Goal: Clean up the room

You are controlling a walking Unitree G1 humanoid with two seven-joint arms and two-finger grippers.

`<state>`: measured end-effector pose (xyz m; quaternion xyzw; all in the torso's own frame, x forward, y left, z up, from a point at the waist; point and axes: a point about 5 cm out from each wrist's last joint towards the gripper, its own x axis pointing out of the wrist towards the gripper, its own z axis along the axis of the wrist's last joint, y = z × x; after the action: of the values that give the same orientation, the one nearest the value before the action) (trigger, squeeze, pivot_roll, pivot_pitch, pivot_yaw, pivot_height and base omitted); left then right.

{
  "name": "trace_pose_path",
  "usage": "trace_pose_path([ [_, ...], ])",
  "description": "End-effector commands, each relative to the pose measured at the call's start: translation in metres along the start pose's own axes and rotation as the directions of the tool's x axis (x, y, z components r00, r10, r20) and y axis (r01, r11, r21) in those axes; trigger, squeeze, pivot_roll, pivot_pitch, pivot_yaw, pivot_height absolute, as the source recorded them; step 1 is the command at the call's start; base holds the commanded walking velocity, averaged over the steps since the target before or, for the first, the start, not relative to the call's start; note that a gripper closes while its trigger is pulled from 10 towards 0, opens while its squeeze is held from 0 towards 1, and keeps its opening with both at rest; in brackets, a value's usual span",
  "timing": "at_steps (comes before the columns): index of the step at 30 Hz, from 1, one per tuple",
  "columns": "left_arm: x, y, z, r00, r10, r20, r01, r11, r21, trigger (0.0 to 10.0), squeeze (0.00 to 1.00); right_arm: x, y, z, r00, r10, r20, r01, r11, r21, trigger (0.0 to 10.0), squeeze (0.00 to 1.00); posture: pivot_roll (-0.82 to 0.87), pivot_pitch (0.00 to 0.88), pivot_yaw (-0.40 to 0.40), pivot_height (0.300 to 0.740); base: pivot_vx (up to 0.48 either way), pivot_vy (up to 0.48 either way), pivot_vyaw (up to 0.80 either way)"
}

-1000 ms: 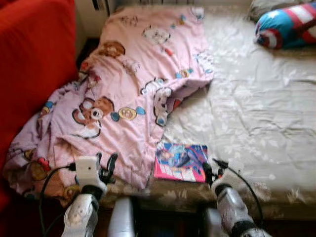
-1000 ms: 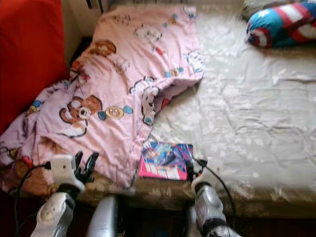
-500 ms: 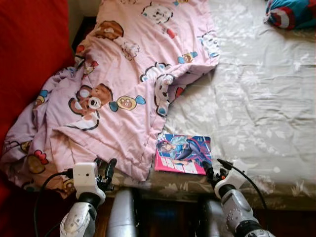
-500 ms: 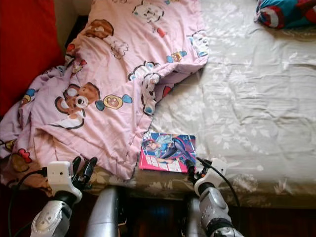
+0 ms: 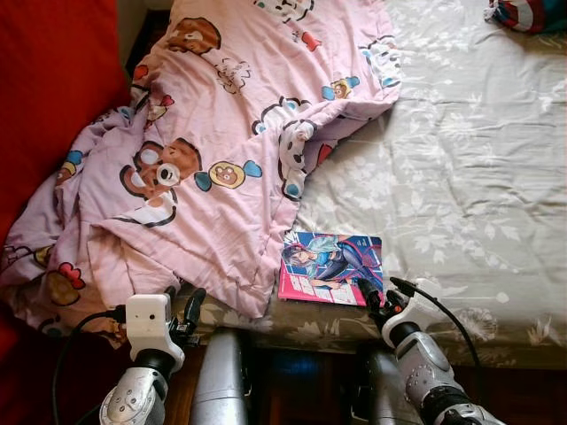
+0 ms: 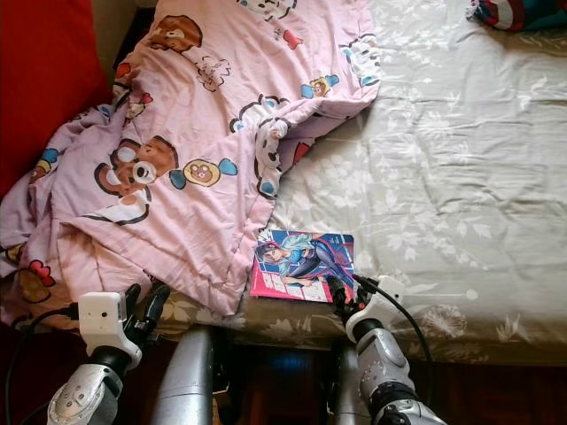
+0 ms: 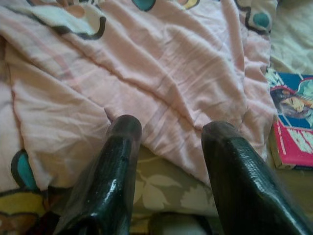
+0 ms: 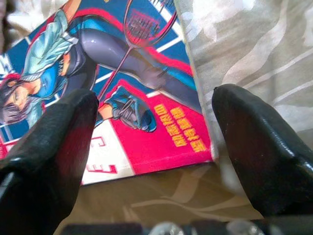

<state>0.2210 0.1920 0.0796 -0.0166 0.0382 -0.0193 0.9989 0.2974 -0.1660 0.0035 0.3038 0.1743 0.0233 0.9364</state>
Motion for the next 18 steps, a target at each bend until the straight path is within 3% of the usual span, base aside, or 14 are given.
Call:
trace_pose_path([
  [1,-0.009,0.004,-0.005,0.999,0.008,-0.035,-0.008,1.0,0.018,10.0,0.0,-0.006,-0.002,-0.016,0.998,0.026,-0.061,-0.023,0.999,0.047,10.0,0.0,0.2,0.368,0.043,0.633,0.0,0.0,0.0],
  [11,-0.018,0.006,-0.006,0.999,0.014,-0.048,-0.013,0.999,0.033,10.0,0.0,-0.012,-0.006,-0.029,0.994,0.01,-0.107,-0.001,0.997,0.079,10.0,0.0,0.22,0.37,0.047,0.633,0.0,0.0,0.0],
  [18,-0.029,0.007,-0.006,0.998,0.026,-0.059,-0.024,0.999,0.037,10.0,0.0,-0.02,-0.018,-0.036,0.994,-0.028,-0.108,0.051,0.975,0.215,10.0,0.0,0.24,0.38,0.051,0.633,0.0,0.0,0.0],
])
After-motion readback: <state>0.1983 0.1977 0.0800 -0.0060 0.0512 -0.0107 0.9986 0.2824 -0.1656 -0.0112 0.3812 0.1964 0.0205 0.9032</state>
